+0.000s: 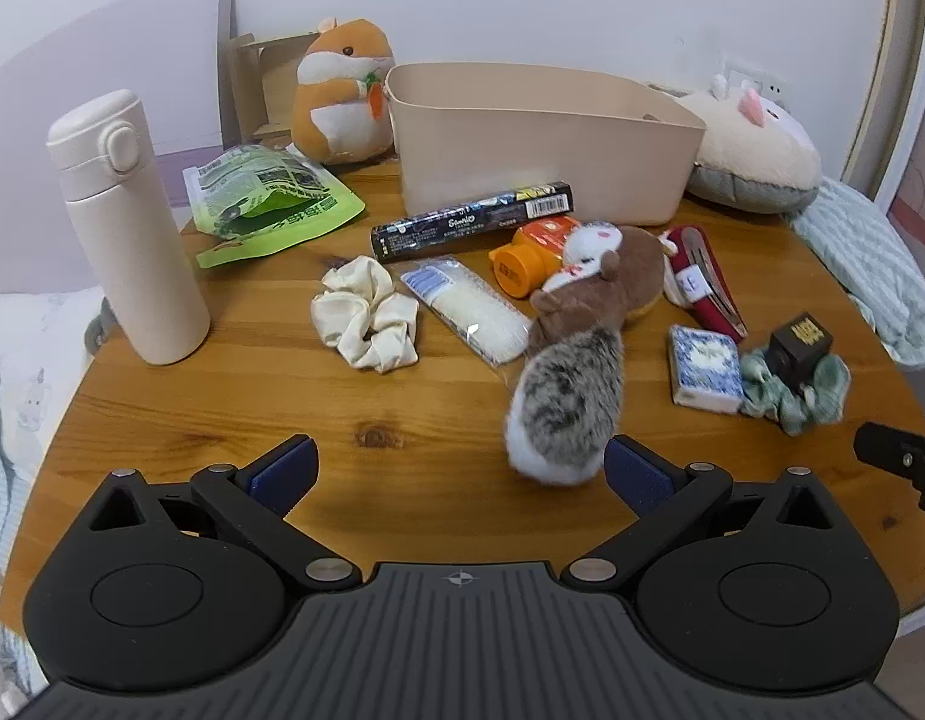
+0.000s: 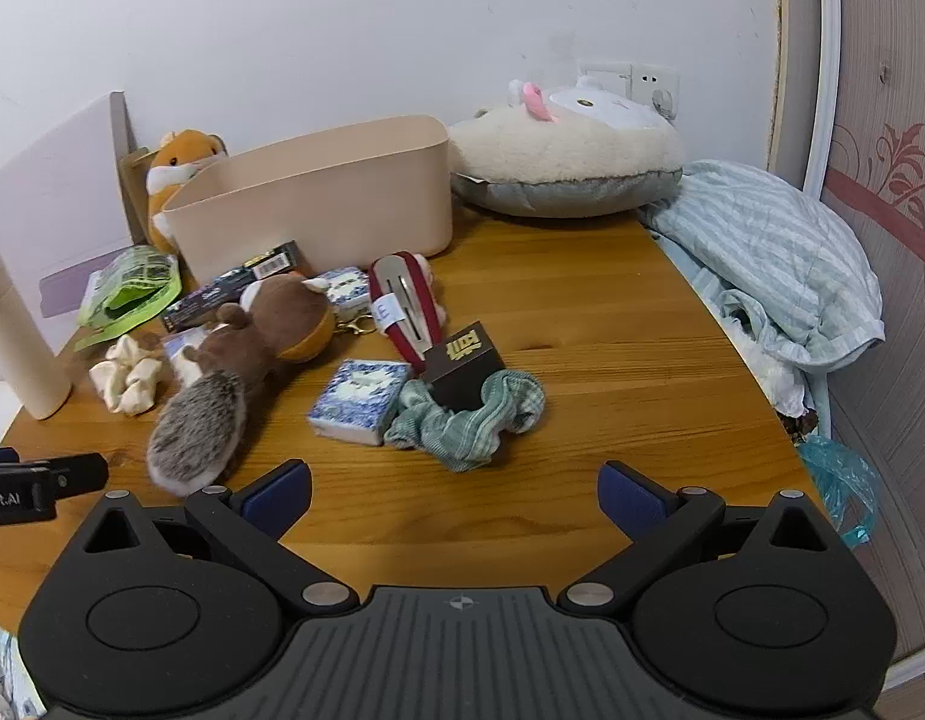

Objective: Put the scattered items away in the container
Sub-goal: 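Reach the left tool to the cream scrunchie while the right tool reaches the black box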

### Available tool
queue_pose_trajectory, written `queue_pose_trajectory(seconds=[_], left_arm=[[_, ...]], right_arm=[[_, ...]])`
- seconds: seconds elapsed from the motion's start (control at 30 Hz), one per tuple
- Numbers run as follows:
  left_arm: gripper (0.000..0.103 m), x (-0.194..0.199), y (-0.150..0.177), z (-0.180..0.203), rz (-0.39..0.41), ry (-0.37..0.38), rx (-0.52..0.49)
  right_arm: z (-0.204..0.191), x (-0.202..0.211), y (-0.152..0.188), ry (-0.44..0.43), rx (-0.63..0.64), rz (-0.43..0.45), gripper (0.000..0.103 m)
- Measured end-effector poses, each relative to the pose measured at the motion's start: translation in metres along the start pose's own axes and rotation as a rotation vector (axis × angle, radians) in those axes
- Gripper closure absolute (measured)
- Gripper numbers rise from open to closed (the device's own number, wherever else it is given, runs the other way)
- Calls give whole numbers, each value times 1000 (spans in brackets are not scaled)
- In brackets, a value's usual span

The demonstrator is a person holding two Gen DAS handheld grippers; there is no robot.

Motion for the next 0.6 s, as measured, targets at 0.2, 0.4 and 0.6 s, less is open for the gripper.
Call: queue_pose_trajectory(seconds=[0.2,0.4,0.6], left_arm=[[0,-27,-14,-12,9,-15,4],[0,-57,-29,-38,27,-78,16],[0,-85,-40,-58,24,-115,8]], right_arm=[[13,-16,-5,3,-53,21,0],[22,-32,-7,60,-48,15,0],[22,-48,-10,77,-27,22,0]])
Point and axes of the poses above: each gripper's, at about its wrist camera, not at the fingertips, and x roughly against the way its jaws point, z to its right, y to its underside, the point moved 10 cm from there along -x, roughly the way its jaws point, and after that the axes turned 9 degrees about -y, right-handed, at the moved point
